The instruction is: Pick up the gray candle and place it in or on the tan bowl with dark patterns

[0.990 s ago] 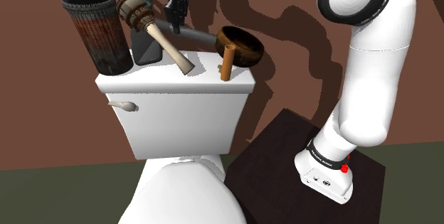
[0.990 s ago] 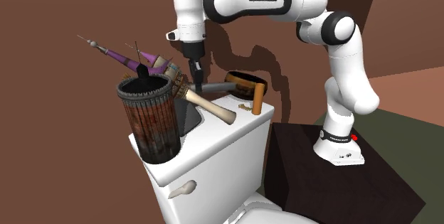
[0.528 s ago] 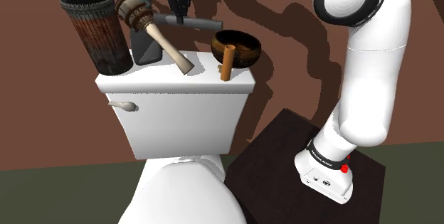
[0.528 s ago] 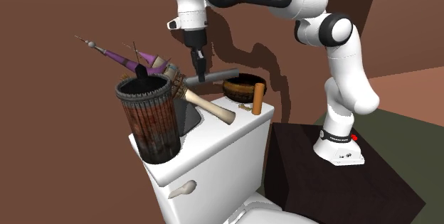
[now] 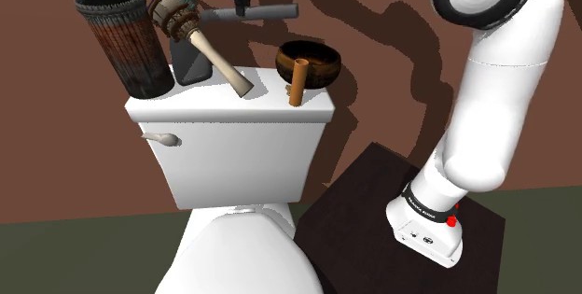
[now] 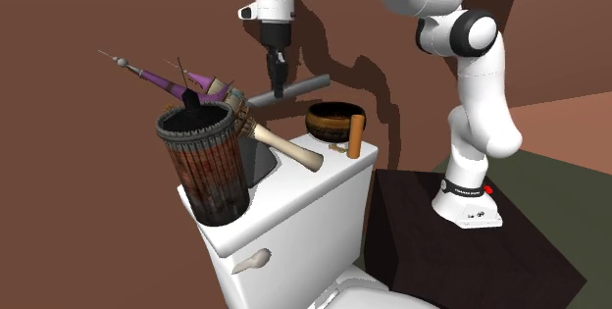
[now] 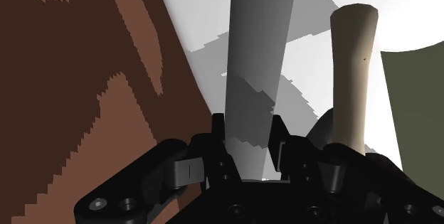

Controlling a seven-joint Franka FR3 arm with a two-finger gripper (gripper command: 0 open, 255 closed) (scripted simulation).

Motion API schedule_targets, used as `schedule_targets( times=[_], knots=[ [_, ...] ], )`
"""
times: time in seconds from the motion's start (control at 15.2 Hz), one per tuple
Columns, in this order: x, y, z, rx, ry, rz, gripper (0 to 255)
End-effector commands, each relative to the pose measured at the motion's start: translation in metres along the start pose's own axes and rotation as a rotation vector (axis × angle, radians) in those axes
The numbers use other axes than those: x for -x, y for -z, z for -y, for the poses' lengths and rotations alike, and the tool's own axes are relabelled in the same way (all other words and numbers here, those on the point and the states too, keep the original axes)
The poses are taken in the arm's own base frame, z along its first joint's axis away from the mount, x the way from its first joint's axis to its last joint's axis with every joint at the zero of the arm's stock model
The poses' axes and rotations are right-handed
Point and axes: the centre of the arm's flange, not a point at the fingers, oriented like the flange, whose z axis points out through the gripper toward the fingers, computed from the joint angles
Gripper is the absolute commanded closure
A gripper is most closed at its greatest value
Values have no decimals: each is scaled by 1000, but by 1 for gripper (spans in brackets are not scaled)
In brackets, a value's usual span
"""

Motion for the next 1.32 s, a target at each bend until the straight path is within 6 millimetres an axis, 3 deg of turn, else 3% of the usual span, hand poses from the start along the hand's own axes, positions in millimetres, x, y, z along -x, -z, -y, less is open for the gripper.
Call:
schedule_targets(
  times=[0.0, 0.79, 1.25],
  knots=[
    [26, 6, -16, 10, -17, -16, 255],
    [173, 15, -68, 10, -17, -16, 255],
    [174, -22, -67, 10, -17, -16, 255]
  ],
)
